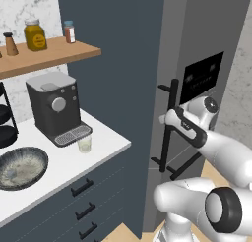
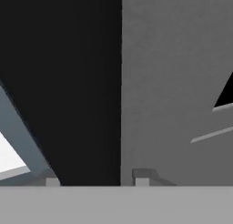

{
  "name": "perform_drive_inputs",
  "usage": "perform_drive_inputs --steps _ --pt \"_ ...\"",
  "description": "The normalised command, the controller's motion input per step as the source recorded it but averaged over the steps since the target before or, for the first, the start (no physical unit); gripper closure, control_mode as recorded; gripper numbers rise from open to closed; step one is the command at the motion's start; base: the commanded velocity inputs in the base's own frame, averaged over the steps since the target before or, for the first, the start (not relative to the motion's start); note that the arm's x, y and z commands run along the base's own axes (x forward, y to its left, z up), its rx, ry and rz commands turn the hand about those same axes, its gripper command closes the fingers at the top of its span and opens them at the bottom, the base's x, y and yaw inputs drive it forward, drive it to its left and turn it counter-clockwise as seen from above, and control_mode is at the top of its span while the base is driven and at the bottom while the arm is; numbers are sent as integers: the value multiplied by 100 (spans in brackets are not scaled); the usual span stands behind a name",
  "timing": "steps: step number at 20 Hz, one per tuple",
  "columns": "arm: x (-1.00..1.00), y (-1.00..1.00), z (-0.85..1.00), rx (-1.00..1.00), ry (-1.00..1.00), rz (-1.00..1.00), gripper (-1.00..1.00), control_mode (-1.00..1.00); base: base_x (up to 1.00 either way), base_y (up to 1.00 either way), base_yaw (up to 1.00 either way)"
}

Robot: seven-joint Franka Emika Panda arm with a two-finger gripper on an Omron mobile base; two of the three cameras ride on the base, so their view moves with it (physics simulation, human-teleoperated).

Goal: Grab a lemon wedge from the fridge and one ice cube from the ice bowl, and put them in the glass of lemonade.

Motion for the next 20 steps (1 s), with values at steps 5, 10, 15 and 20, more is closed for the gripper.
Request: perform_drive_inputs --steps 5,10,15,20 --pt "15 -63 0 0 2 0 100 -100 0 0 0" --pt "1 -100 0 0 4 0 100 -100 0 0 0" --pt "0 -100 0 5 2 0 100 -100 0 0 0" --pt "-34 -100 -16 19 -17 0 100 -100 0 0 0"
